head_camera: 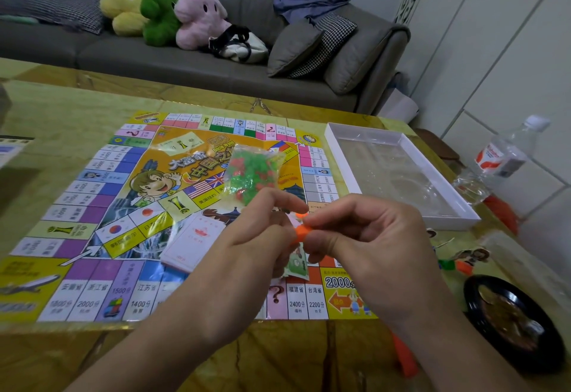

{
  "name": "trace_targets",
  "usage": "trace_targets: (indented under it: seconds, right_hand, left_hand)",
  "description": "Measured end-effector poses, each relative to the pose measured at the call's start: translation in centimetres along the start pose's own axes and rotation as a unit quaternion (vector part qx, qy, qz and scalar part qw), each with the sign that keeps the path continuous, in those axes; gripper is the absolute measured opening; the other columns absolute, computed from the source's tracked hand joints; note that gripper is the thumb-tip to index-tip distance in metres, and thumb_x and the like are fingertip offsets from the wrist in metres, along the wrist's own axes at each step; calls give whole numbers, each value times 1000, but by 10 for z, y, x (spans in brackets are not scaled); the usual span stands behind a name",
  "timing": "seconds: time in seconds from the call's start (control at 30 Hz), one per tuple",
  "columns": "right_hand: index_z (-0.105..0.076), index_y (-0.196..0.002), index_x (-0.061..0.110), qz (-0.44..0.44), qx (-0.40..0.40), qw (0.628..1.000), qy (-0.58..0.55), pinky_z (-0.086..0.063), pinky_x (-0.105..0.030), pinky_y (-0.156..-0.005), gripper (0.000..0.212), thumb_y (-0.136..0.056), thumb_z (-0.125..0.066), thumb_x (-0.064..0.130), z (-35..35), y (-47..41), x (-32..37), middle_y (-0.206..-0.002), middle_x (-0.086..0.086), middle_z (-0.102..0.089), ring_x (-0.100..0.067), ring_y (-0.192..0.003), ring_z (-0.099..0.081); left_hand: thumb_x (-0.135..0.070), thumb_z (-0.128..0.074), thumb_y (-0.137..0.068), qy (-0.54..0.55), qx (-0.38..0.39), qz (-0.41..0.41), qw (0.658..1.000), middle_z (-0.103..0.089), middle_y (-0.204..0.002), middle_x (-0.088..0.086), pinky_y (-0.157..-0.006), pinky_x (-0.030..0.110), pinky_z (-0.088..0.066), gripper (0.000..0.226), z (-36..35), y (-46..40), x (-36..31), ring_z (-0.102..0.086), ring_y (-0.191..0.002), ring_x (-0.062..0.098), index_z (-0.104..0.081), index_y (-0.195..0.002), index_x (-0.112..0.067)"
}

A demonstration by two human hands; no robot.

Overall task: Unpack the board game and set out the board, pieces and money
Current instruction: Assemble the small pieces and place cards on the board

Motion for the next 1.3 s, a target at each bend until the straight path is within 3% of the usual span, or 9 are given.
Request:
trace_targets:
  seconds: [0.27, 0.33, 0.53, 0.67, 0.87, 0.97, 1.07, 1.2, 1.3]
  right_hand:
    - [-81, -86, 7, -12, 31, 999, -6, -64, -35, -66, 22, -79, -80, -14, -3, -2, -4, -79, -9, -79, -28, -68, -77]
    - [-81, -85, 8, -5, 31, 999, -14, -63, -34, -65, 25, -78, -79, -16, -3, -2, -6, -78, -10, -78, -29, -67, -77]
    - [-80, -86, 13, 9, 8, 1000, -25, -62, -28, -65, 27, -78, -81, -12, -10, 3, -5, -81, -4, -80, -22, -72, -77]
    - [-75, -98, 29, 40, -22, 992, 120, -61, -37, -74, 27, -84, -86, 10, -13, 3, -6, -89, 16, -79, -14, -85, -76]
    - [-68, -123, 39, 21, 55, 977, 204, -57, -19, -82, 37, -94, -77, 17, -6, -6, -10, -107, 30, -75, 2, -100, -71]
    - [-68, -118, 39, -35, -21, 954, 296, -62, -22, -68, 32, -101, -68, 12, 21, -31, -30, -111, 21, -73, 0, -93, -71]
    - [-66, -119, 30, -118, -4, 919, 376, -57, -17, -51, 22, -105, -61, 14, 22, -55, -58, -115, 8, -66, -6, -83, -70]
    - [-62, -133, 29, -97, 94, 876, 462, -60, -38, -91, 35, -99, -70, 24, -5, -72, -84, -128, 6, -58, -14, -113, -59]
    - [-67, -124, 29, -71, 109, 875, 466, -53, -35, -94, 30, -95, -75, 26, -15, -80, -92, -123, 7, -59, -14, -109, -56]
  left_hand:
    - [-27, -45, -86, -42, 34, -16, 998, -52, -64, -9, -58, 24, -40, 26, 0, 4, -6, -45, -57, 6, -61, -104, -36]
    - [-25, -45, -86, -31, 39, -18, 999, -52, -65, -6, -61, 30, -38, 27, 0, 3, -6, -44, -58, 8, -61, -105, -34]
    - [-29, -43, -84, -25, -21, 10, 999, -57, -61, -9, -54, 25, -41, 28, -3, 3, 1, -48, -54, 5, -64, -101, -38]
    - [-21, -55, -95, 88, -15, 124, 988, -54, -56, 6, -47, 27, -37, 18, -2, -8, 14, -46, -48, 19, -71, -87, -16]
    - [-10, -65, -97, 71, -71, 156, 983, -47, -60, 8, -49, 28, -30, 21, 14, -9, 15, -40, -48, 18, -74, -89, 7]
    - [-1, -62, -96, 107, -121, 185, 969, -44, -59, 8, -50, 29, -26, 18, 25, -13, 19, -36, -47, 17, -72, -85, 8]
    - [-4, -60, -98, 128, -128, 192, 965, -43, -58, 7, -50, 27, -24, 22, 30, -15, 16, -33, -48, 17, -69, -80, 5]
    - [0, -55, -98, 126, -125, 191, 965, -39, -55, 7, -46, 24, -22, 29, 28, -15, 13, -28, -48, 15, -66, -71, 3]
    - [0, -52, -97, 108, -129, 178, 970, -35, -57, 7, -42, 22, -22, 28, 28, -14, 12, -25, -44, 15, -63, -72, 3]
Point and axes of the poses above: each hand's wrist, its own y-axis away from the middle knuckle, its own z-axis out of the back of the hand, x = y × z, the point moved 4 cm from there along -y, towards the middle knuckle
